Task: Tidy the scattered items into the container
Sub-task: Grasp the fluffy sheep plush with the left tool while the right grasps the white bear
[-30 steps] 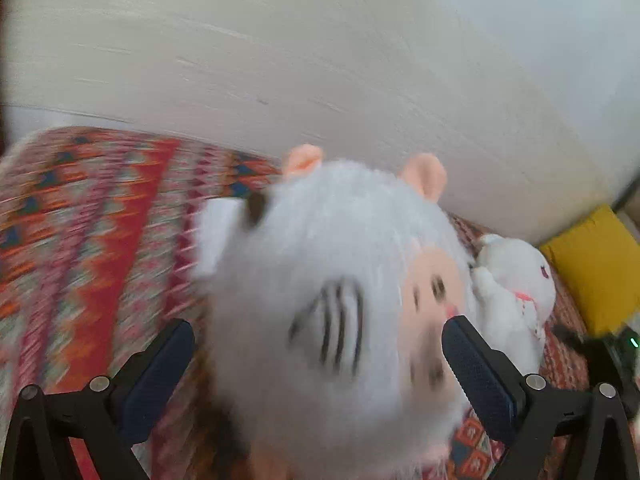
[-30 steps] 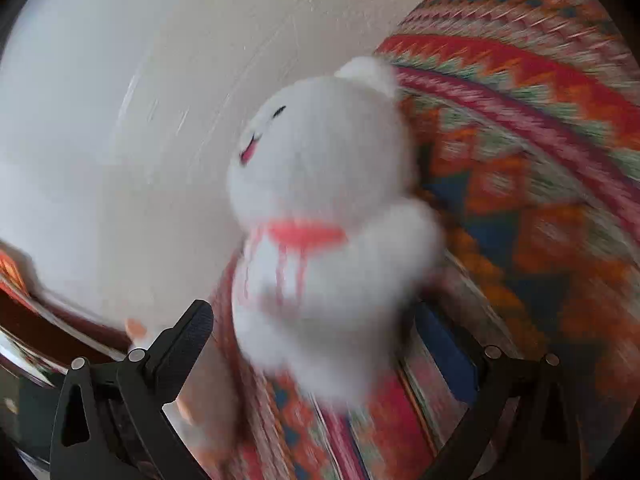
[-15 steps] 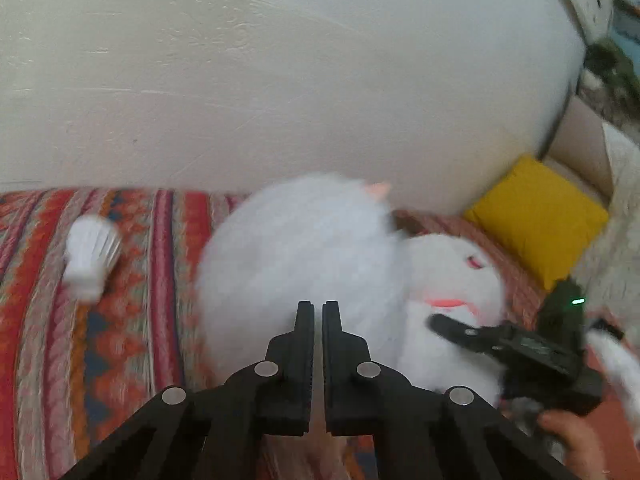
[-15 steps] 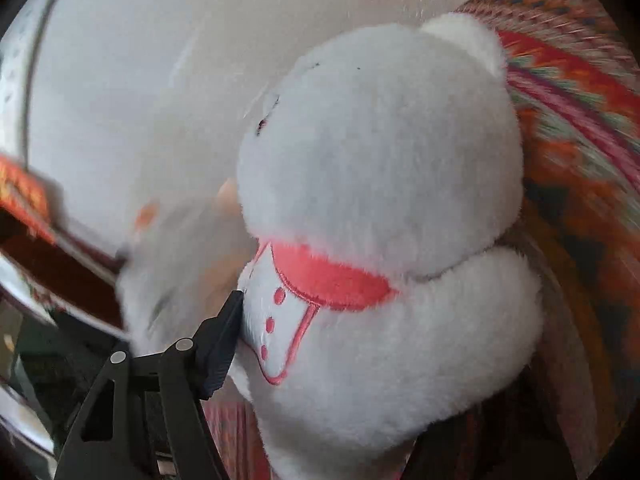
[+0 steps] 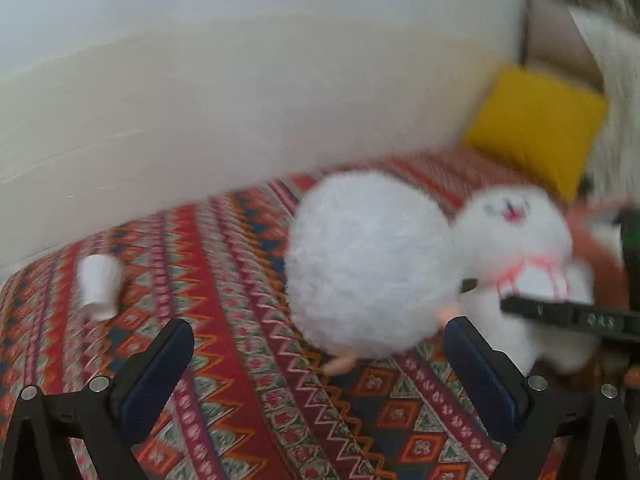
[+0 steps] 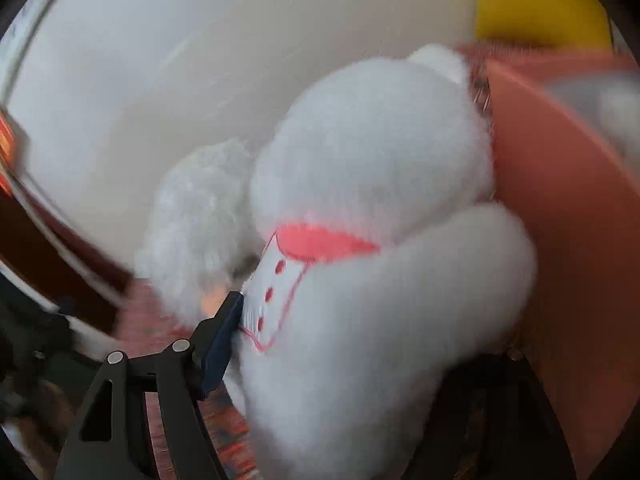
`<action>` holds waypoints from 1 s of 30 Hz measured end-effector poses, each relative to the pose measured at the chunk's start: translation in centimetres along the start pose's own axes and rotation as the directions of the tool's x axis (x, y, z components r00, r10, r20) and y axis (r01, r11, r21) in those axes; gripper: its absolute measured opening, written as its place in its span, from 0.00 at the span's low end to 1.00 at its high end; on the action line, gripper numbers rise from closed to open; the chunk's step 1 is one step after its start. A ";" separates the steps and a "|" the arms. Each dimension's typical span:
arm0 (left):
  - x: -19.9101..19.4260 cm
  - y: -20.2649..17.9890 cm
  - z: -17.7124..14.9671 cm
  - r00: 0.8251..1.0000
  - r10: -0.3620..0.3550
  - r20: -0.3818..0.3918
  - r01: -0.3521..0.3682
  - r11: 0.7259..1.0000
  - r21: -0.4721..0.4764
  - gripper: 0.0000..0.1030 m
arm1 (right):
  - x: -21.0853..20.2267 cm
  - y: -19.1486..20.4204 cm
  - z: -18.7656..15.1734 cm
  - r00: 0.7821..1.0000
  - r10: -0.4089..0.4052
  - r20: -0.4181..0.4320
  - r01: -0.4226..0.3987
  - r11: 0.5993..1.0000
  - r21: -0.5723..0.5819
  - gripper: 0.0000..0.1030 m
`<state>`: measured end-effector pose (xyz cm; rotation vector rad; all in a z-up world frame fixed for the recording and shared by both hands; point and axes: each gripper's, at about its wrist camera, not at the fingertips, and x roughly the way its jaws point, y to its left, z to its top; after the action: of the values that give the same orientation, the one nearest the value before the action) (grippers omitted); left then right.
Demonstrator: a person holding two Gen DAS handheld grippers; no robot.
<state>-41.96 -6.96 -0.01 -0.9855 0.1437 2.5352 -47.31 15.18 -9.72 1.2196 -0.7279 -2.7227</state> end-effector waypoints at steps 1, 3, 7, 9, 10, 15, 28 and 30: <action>1.3 0.3 0.3 0.999 -0.030 -0.022 0.030 0.999 -0.012 1.00 | 0.7 0.0 0.5 0.999 -0.033 0.009 0.033 0.999 -0.011 0.72; 4.6 2.4 1.0 0.990 -0.129 -0.055 0.121 0.984 -0.129 1.00 | 2.0 0.0 1.5 0.995 -0.095 0.037 0.096 0.995 -0.032 0.73; 10.9 5.2 1.8 0.952 -0.284 -0.110 0.230 0.907 -0.354 1.00 | 4.9 1.7 3.9 0.970 -0.215 0.116 0.227 0.968 -0.107 0.73; 13.8 5.8 2.4 0.915 -0.392 -0.099 0.323 0.856 -0.404 1.00 | 6.1 2.3 5.0 0.963 -0.235 0.130 0.251 0.961 -0.120 0.73; 14.9 6.1 2.7 0.896 -0.439 -0.075 0.367 0.823 -0.433 1.00 | 6.7 2.5 5.5 0.963 -0.235 0.132 0.251 0.960 -0.121 0.73; 18.3 6.5 2.1 0.825 -0.565 0.028 0.485 0.681 -0.549 1.00 | 8.2 3.7 6.4 0.972 -0.190 0.140 0.213 0.962 -0.169 0.74; 4.7 3.3 -3.1 0.906 -0.401 0.138 0.414 0.764 -0.495 0.98 | -0.5 12.5 0.9 0.977 -0.048 0.208 0.122 0.925 -0.360 0.70; -0.4 1.9 -3.8 0.919 -0.351 0.177 0.393 0.803 -0.448 0.98 | -4.6 14.1 -0.5 0.968 0.001 0.251 0.099 0.917 -0.387 0.70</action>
<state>-40.09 -9.72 -2.67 -0.9540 -0.6726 2.2688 -45.59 3.63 -0.58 0.8295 -0.1360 -2.8961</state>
